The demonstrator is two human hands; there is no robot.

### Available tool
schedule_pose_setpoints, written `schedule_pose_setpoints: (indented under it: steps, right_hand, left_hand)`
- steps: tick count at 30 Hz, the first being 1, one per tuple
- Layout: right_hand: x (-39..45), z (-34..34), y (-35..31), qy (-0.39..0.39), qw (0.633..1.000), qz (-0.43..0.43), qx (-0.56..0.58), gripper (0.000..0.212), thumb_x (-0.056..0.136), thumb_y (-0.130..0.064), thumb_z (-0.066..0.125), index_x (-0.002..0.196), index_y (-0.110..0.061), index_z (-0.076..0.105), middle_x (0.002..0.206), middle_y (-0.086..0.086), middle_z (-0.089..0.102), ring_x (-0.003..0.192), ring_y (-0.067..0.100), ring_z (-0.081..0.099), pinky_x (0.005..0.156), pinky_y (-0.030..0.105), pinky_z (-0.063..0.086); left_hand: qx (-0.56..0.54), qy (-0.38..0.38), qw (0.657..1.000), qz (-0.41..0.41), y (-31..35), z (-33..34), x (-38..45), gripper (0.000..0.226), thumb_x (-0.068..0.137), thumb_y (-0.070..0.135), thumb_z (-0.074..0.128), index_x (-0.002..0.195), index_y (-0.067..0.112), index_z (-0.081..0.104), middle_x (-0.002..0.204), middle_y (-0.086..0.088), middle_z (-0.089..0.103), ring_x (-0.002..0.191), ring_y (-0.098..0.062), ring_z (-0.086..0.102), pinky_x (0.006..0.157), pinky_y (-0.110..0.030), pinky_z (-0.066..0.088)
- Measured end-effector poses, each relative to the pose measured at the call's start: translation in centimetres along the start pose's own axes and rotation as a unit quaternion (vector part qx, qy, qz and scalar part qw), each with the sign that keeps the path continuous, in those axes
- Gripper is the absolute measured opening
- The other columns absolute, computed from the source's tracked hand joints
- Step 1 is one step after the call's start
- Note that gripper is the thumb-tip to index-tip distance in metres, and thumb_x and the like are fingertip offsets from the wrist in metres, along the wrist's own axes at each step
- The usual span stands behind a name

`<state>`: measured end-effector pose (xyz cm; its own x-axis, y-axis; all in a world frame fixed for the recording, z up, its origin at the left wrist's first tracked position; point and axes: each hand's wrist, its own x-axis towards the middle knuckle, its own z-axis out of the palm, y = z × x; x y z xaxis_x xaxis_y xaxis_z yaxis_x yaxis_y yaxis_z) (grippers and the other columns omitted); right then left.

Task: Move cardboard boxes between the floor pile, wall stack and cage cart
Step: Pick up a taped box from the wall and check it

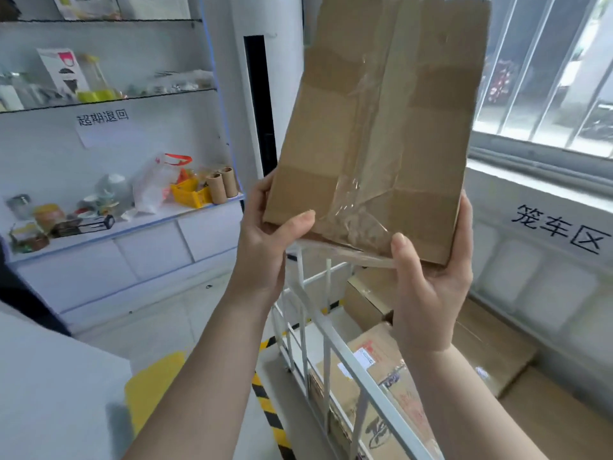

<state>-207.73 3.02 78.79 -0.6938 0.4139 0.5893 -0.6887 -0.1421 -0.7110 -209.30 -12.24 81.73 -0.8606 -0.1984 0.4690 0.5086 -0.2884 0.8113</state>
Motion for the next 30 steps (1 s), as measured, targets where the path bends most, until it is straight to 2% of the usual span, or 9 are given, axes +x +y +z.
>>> schedule_pose_setpoints:
  steps: [2, 6, 11, 14, 17, 20, 25, 28, 30]
  right_hand:
    - [0.5, -0.1, 1.5, 0.018, 1.000, 0.006, -0.015, 0.078, 0.076, -0.024, 0.062, 0.145, -0.005, 0.032, 0.136, 0.016, 0.052, 0.112, 0.019, 0.058, 0.097, 0.030, 0.048]
    - [1.1, 0.2, 5.2, 0.066, 0.996, 0.027, -0.044, 0.072, 0.078, -0.011, 0.063, 0.144, -0.005, 0.034, 0.124, -0.013, 0.057, 0.103, -0.006, 0.059, 0.087, 0.012, 0.045]
    - [2.4, 2.0, 10.9, 0.113, 0.985, 0.078, -0.106, 0.067, 0.084, -0.003, 0.064, 0.144, -0.013, 0.036, 0.111, -0.037, 0.056, 0.101, -0.020, 0.054, 0.083, 0.002, 0.040]
    - [3.3, 4.1, 14.6, 0.144, 0.975, 0.110, -0.125, 0.071, 0.079, -0.020, 0.065, 0.144, -0.023, 0.036, 0.128, -0.027, 0.051, 0.112, -0.016, 0.051, 0.090, 0.004, 0.040]
    - [3.8, 6.4, 18.5, 0.171, 0.962, 0.152, -0.147, 0.073, 0.076, -0.030, 0.062, 0.144, -0.029, 0.035, 0.138, -0.023, 0.045, 0.121, -0.016, 0.043, 0.097, 0.003, 0.035]
    - [3.9, 8.4, 22.5, 0.187, 0.949, 0.180, -0.178, 0.072, 0.083, -0.025, 0.067, 0.146, -0.027, 0.032, 0.128, -0.034, 0.040, 0.107, -0.033, 0.037, 0.090, -0.007, 0.029]
    - [4.1, 11.4, 28.4, 0.194, 0.920, 0.247, -0.236, 0.068, 0.089, -0.018, 0.063, 0.147, -0.027, 0.030, 0.119, -0.039, 0.038, 0.097, -0.038, 0.036, 0.082, -0.010, 0.028]
    - [4.1, 12.9, 31.0, 0.190, 0.903, 0.283, -0.263, 0.069, 0.089, -0.022, 0.063, 0.148, -0.029, 0.027, 0.128, -0.031, 0.037, 0.109, -0.022, 0.038, 0.095, 0.005, 0.028]
    - [4.1, 13.8, 32.7, 0.191, 0.892, 0.305, -0.274, 0.071, 0.089, -0.023, 0.063, 0.148, -0.029, 0.026, 0.132, -0.027, 0.033, 0.119, -0.011, 0.032, 0.101, 0.014, 0.025]
  left_hand:
    - [0.003, -0.013, 1.000, -0.026, -1.7, 0.0, 1.3, 0.050, 0.057, 0.017, 0.071, 0.104, 0.024, 0.057, 0.100, -0.001, 0.064, 0.089, -0.012, 0.064, 0.076, -0.020, 0.050]
    - [0.006, -0.040, 0.997, -0.069, -5.4, -0.6, 4.3, 0.050, 0.059, 0.011, 0.073, 0.105, 0.025, 0.058, 0.093, 0.005, 0.068, 0.087, -0.011, 0.065, 0.075, -0.018, 0.050]
    - [0.021, -0.060, 0.990, -0.128, -10.2, -2.5, 9.6, 0.055, 0.055, 0.018, 0.075, 0.108, 0.022, 0.058, 0.094, 0.003, 0.068, 0.085, -0.012, 0.066, 0.073, -0.020, 0.051]
    - [0.021, -0.074, 0.981, -0.177, -13.2, -4.2, 13.3, 0.050, 0.061, 0.010, 0.071, 0.108, 0.019, 0.057, 0.095, -0.002, 0.067, 0.085, -0.016, 0.065, 0.071, -0.023, 0.053]
    - [0.051, -0.095, 0.972, -0.209, -16.2, -6.3, 17.1, 0.056, 0.054, 0.018, 0.075, 0.107, 0.022, 0.058, 0.105, -0.009, 0.065, 0.094, -0.024, 0.062, 0.085, -0.036, 0.051]
    - [0.073, -0.110, 0.960, -0.247, -19.1, -8.5, 20.1, 0.053, 0.056, 0.016, 0.073, 0.106, 0.025, 0.058, 0.107, -0.007, 0.064, 0.093, -0.024, 0.062, 0.090, -0.043, 0.049]
    - [0.086, -0.125, 0.938, -0.311, -24.2, -12.6, 24.1, 0.049, 0.060, 0.014, 0.068, 0.107, 0.023, 0.057, 0.102, -0.002, 0.062, 0.089, -0.019, 0.062, 0.084, -0.036, 0.050]
    - [0.099, -0.136, 0.924, -0.343, -26.8, -15.0, 25.7, 0.041, 0.064, 0.013, 0.071, 0.101, 0.026, 0.056, 0.096, 0.004, 0.062, 0.083, -0.011, 0.062, 0.072, -0.023, 0.047]
    - [0.106, -0.150, 0.912, -0.368, -28.7, -16.7, 26.6, 0.041, 0.066, 0.013, 0.071, 0.101, 0.026, 0.055, 0.098, 0.004, 0.062, 0.086, -0.012, 0.062, 0.073, -0.023, 0.047]
